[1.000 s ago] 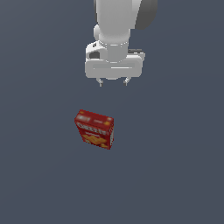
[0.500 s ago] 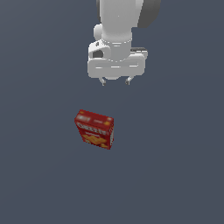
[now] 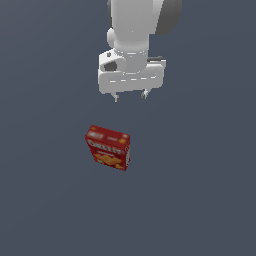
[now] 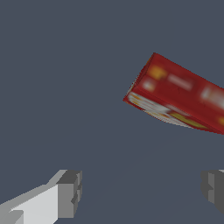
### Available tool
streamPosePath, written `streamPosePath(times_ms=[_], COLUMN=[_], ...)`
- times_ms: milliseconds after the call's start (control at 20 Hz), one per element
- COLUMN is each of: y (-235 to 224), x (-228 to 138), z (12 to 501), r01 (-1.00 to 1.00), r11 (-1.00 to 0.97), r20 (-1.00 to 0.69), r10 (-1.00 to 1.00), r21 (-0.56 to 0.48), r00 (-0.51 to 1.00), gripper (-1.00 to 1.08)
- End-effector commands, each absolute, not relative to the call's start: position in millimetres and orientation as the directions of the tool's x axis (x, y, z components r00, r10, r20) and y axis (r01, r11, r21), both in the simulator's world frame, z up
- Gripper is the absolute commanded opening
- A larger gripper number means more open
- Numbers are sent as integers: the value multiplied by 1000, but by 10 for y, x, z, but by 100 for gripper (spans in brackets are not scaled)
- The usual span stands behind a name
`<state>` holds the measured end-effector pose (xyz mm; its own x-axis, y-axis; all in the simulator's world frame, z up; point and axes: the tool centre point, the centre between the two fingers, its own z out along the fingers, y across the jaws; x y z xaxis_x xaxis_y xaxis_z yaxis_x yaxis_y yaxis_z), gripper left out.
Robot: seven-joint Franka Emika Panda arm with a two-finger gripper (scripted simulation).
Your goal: Pick up the object and move it to a goal position.
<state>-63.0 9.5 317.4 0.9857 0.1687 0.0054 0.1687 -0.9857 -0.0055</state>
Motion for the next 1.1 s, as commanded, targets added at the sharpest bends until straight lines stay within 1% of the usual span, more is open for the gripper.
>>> streamPosePath(times_ms=[0, 500, 1050], y=[66, -92, -287], x=[-590, -374, -141], z=[3152, 3025, 2858], r01=[209, 421, 639], r11=[-978, -907, -769], r20=[5, 2, -3], r10=[209, 421, 639], r21=[-4, 3, 5], r00=[978, 907, 769], gripper=[100, 100, 100])
